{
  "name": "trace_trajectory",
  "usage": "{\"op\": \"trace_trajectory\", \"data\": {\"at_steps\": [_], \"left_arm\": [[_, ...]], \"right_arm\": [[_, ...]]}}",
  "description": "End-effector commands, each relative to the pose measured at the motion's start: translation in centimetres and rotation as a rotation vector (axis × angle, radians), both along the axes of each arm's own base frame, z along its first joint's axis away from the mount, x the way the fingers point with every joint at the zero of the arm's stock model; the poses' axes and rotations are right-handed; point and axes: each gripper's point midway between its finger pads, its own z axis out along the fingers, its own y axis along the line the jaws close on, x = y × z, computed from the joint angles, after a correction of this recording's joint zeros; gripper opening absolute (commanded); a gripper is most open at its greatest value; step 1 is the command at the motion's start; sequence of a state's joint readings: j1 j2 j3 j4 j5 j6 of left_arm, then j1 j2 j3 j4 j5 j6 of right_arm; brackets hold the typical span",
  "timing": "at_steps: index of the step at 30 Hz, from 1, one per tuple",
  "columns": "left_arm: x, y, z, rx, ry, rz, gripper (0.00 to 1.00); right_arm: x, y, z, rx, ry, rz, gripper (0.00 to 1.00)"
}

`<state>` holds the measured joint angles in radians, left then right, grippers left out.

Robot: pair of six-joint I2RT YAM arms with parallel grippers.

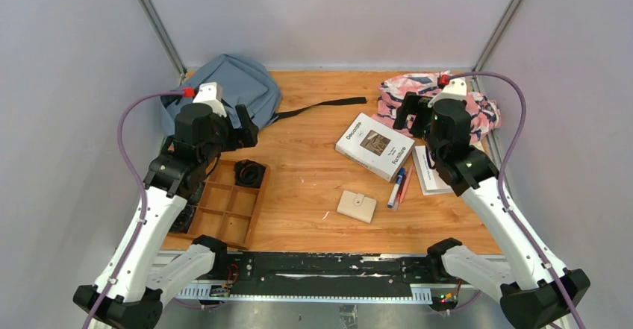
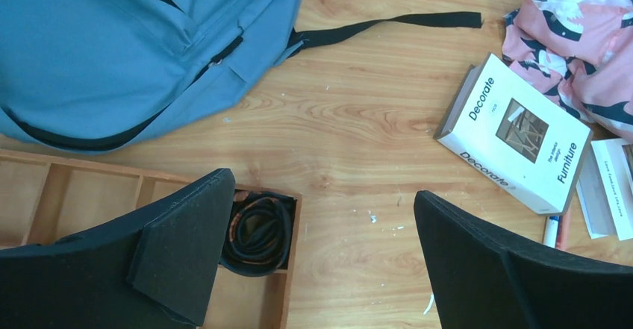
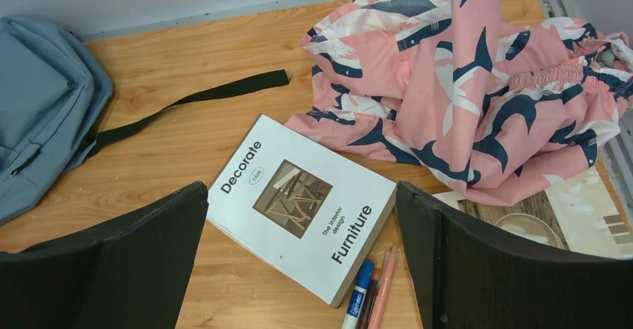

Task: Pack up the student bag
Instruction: Move the student bag to the corner of the board.

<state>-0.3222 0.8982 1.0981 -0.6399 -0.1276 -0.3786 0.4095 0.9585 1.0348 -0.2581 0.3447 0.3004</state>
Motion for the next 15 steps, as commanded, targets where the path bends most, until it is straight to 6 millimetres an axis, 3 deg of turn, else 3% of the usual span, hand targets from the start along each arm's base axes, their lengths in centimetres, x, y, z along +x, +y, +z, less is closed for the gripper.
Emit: {"op": "trace_trajectory", "data": {"at_steps": [1,4,9,12,15], "left_arm": [[-0.3,0.6,1.1,-0.006,-0.033,0.038,1.00],[0.1,0.1,1.9,-0.028,-0.046,0.020,1.00],[2.0,-1.9,0.9,-0.013,0.000,-0.063,1.00],[4.1,-3.5,-0.5,0.001,0.077,-0.097,1.00],[6.8,-1.9,-3.3,0.139,0.189,0.004,1.00]], "right_arm": [[-0.3,-0.8,-0.4,-0.001,0.012,-0.039,1.00],[-0.2,-0.8,-0.8,-0.005,0.020,-0.038,1.00],[0.2,0.1,-0.9,-0.020,0.039,0.007,1.00],[0.5,0.7,-1.6,-0.014,0.065,0.028,1.00],[0.8,1.5,-2.4,0.001,0.100,0.054,1.00]]}}
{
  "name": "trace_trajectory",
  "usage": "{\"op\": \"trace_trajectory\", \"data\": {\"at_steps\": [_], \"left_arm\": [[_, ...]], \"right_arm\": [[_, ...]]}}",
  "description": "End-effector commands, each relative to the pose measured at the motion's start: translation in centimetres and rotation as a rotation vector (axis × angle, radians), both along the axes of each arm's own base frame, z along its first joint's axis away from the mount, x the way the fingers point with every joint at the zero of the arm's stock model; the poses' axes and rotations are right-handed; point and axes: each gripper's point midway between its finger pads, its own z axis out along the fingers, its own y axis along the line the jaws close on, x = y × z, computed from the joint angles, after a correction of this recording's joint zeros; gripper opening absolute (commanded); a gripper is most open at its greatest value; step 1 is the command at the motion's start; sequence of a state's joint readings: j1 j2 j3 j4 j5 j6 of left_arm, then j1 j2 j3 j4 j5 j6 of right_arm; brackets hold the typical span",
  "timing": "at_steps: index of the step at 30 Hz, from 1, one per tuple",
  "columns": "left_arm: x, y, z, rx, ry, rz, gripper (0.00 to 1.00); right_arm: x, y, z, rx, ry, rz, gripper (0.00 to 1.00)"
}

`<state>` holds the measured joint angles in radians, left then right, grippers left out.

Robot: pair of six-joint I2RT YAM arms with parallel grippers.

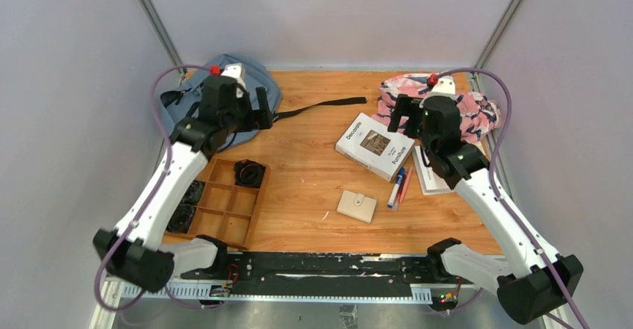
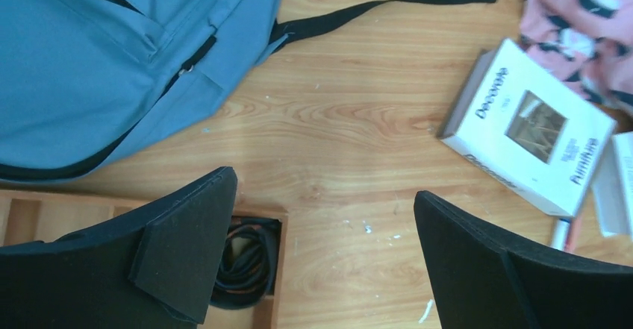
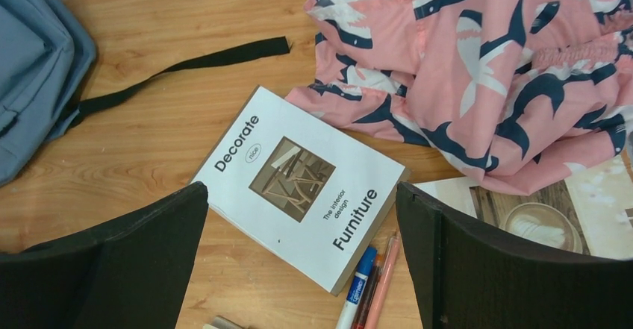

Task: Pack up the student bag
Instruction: Move the student bag to the corner of the board.

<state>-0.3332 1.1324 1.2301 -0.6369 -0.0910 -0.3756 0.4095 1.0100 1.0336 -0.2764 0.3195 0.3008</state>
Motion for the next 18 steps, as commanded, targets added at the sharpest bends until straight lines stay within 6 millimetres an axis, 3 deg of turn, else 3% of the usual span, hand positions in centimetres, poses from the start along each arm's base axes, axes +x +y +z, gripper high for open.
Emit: {"op": "trace_trajectory", "data": {"at_steps": [1,5,9,13,18], "left_arm": [[3.6,1.5,-2.8,0.179,0.129,0.076,1.00],[6.9,6.3,-5.8,0.271,0.294,0.246,1.00],[8.2,10.8,-9.9,0.349,0.402,0.366,0.98],[8.4,11.6,-14.7,0.293,0.546,0.314,0.99],[9.2,12.1,-18.0,0.351,0.619,0.266,0.98]], "right_arm": [[0.2,1.1,-0.6,0.022,0.047,0.040,1.00],[0.3,1.7,-2.8,0.004,0.129,0.062,0.99],[0.5,2.3,-4.5,0.009,0.180,0.079,1.00],[0.9,2.8,-5.5,0.009,0.206,0.091,1.00],[1.5,3.5,-6.7,-0.002,0.249,0.119,0.99]]}}
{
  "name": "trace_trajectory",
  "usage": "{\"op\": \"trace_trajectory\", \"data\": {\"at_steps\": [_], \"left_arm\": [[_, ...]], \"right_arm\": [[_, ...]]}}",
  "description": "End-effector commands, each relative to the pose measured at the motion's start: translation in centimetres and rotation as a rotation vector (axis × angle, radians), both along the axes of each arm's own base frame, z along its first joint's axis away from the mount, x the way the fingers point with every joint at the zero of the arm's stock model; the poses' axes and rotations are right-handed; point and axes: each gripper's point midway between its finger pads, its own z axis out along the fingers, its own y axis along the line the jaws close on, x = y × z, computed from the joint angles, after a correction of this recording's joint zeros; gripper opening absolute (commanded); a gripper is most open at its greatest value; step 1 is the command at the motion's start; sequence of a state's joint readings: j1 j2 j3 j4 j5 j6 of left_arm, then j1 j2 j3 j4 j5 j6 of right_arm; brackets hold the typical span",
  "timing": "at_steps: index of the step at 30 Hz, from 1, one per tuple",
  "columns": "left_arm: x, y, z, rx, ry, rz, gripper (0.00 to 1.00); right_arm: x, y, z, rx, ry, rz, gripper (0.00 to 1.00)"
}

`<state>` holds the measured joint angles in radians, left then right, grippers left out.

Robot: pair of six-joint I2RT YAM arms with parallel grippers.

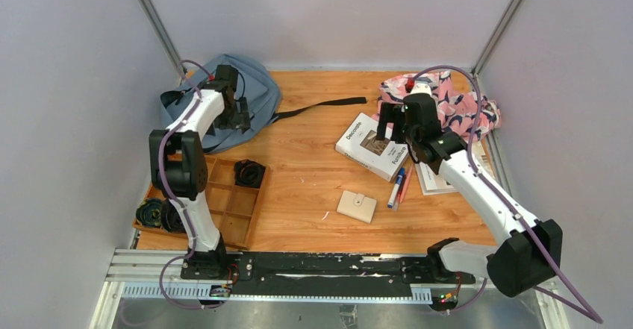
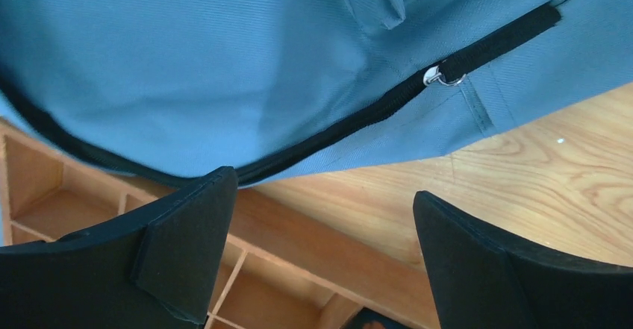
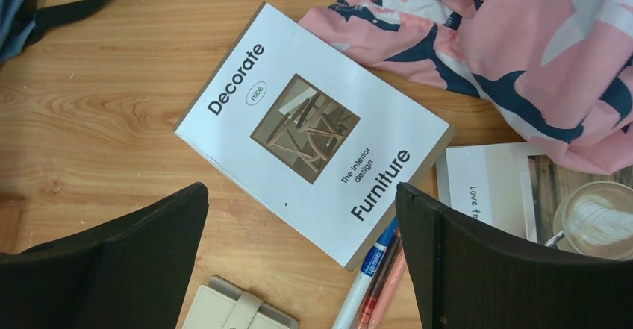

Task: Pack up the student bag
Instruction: Move the student bag to the corner of the board.

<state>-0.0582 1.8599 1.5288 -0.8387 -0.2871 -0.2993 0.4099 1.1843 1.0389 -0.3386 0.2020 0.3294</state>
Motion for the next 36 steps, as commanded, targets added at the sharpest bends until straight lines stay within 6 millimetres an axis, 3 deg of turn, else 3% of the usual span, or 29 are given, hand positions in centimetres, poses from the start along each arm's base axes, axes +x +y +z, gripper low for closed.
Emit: {"op": "trace_trajectory", "data": {"at_steps": [1,9,11,14,20,22,25,26,27,33,36], "left_arm": [[1.0,-0.5,-1.1,0.003,0.045,-0.082,0.98],[1.8,-1.0,-5.2,-0.014,0.142,-0.158,0.99],[1.7,-1.5,-6.1,-0.042,0.162,-0.169,0.94],[1.7,-2.5,-7.0,-0.092,0.164,-0.187,0.81],[3.0,-3.7,-7.9,-0.156,0.135,-0.191,0.44],[3.6,-4.4,-7.8,-0.190,0.117,-0.207,0.37],[4.8,-4.9,-6.9,-0.202,0.083,-0.230,0.15],[5.2,-5.2,-6.6,-0.218,0.071,-0.238,0.03],[5.5,-5.8,-6.3,-0.245,0.060,-0.250,0.00],[6.3,-9.5,-4.8,-0.352,-0.007,-0.323,0.00],[6.3,-11.0,-2.7,-0.380,-0.046,-0.361,0.00]], "right_arm": [[0.5,1.0,0.0,0.021,0.024,0.030,0.99],[0.8,2.2,-1.7,0.056,0.087,0.059,1.00],[1.0,2.3,-2.0,0.067,0.105,0.046,1.00],[1.5,2.6,-1.9,0.084,0.118,0.039,0.99],[2.2,2.3,-1.5,0.102,0.107,-0.024,0.96],[2.4,2.1,-1.3,0.107,0.103,-0.047,0.95],[2.7,2.4,-0.6,0.134,0.102,-0.058,0.92],[2.7,2.7,-0.2,0.146,0.100,-0.054,0.91],[2.7,2.9,0.2,0.153,0.094,-0.051,0.90],[2.7,2.4,2.9,0.167,0.015,-0.115,0.84],[2.7,2.1,3.8,0.179,-0.010,-0.134,0.83]]}}
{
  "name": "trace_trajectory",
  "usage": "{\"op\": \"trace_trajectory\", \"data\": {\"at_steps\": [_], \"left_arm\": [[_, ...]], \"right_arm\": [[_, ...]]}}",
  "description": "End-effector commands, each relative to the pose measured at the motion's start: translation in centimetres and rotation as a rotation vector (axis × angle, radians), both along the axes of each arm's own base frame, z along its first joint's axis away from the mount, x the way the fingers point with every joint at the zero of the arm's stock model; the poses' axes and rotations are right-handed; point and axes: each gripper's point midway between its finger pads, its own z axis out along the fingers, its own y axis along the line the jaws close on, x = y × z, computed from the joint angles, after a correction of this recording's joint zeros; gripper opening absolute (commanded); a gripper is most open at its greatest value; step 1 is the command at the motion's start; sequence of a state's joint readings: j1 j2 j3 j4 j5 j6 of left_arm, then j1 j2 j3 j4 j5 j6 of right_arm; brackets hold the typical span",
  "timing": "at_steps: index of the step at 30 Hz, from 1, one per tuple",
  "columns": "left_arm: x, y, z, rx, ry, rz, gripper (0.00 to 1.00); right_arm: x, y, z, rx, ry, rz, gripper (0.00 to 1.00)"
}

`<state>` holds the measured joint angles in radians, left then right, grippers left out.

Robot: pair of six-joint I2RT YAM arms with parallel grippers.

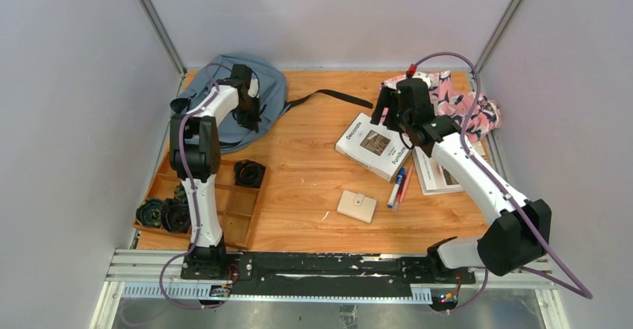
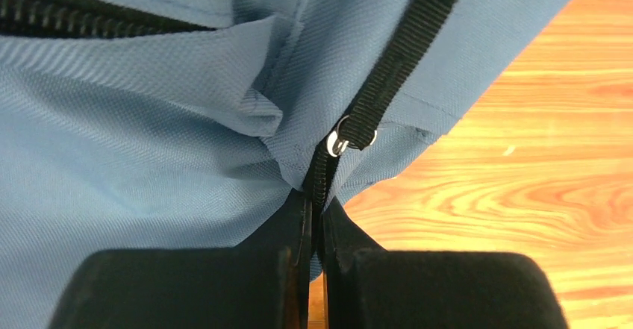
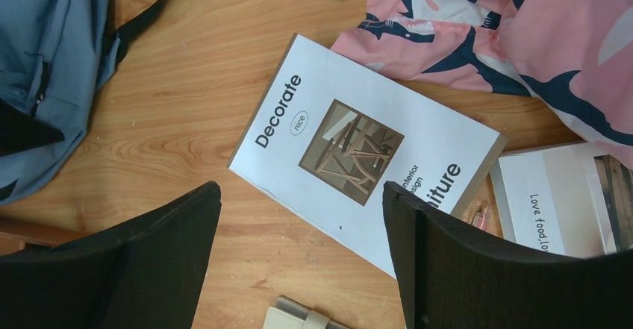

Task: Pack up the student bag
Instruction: Move the student bag to the corner of the board.

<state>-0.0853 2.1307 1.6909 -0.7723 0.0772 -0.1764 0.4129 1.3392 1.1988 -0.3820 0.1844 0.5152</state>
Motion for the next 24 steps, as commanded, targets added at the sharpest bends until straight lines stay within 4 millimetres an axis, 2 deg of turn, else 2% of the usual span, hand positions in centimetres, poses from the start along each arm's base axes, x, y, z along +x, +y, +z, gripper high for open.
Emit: {"op": "trace_trajectory", "data": {"at_steps": [1,5,11,16,21,24], "left_arm": [[1.6,-4.1,4.3,-0.122,-0.130,-0.073,0.00],[1.2,-6.0,8.4,-0.165,-0.229,-0.100,0.00],[0.8,-9.1,14.5,-0.241,-0.347,-0.203,0.00],[1.4,-11.5,19.0,-0.324,-0.426,-0.217,0.00],[2.3,-16.3,19.7,-0.410,-0.406,-0.181,0.00],[3.0,-18.4,18.5,-0.422,-0.385,-0.119,0.00]], "right_arm": [[-0.2,-0.2,3.3,0.043,-0.076,-0.055,0.83],[-0.2,1.3,4.5,0.081,-0.130,0.001,0.83],[0.2,2.3,3.9,0.067,-0.114,0.012,0.84],[0.7,2.8,4.9,0.068,-0.138,0.020,0.84],[0.5,2.5,6.2,0.090,-0.184,0.006,0.84],[-0.2,1.4,6.1,0.058,-0.193,-0.017,0.84]]}}
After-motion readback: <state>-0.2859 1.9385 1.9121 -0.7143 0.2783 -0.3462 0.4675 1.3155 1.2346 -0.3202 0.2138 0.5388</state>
